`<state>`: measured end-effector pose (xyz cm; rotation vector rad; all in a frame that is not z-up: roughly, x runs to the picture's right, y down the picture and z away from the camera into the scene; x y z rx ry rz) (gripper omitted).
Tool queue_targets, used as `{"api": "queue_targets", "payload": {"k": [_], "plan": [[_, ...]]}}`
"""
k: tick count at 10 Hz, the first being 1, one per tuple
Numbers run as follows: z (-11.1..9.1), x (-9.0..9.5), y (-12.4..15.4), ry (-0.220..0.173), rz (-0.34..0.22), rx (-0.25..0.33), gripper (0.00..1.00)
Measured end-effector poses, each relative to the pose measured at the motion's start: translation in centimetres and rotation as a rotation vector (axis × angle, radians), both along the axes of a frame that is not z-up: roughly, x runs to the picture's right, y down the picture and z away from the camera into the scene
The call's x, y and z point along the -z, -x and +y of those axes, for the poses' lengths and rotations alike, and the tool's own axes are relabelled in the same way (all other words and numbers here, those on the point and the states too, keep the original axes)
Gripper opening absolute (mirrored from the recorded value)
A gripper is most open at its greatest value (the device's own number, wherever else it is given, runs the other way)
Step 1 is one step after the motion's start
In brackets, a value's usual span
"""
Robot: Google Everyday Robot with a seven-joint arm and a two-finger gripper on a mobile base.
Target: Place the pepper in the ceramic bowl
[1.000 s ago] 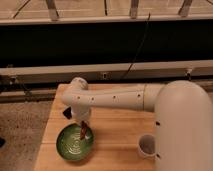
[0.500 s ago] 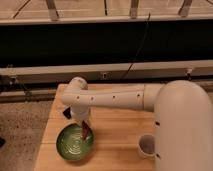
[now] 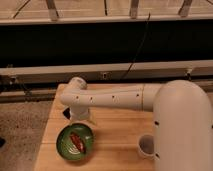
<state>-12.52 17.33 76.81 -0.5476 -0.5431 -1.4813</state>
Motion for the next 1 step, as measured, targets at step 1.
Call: {"api": "queue_targets", "payload": {"k": [1], "plan": [[0.01,-0.02,-0.01,-0.001,0.0,0.001,0.76]]}}
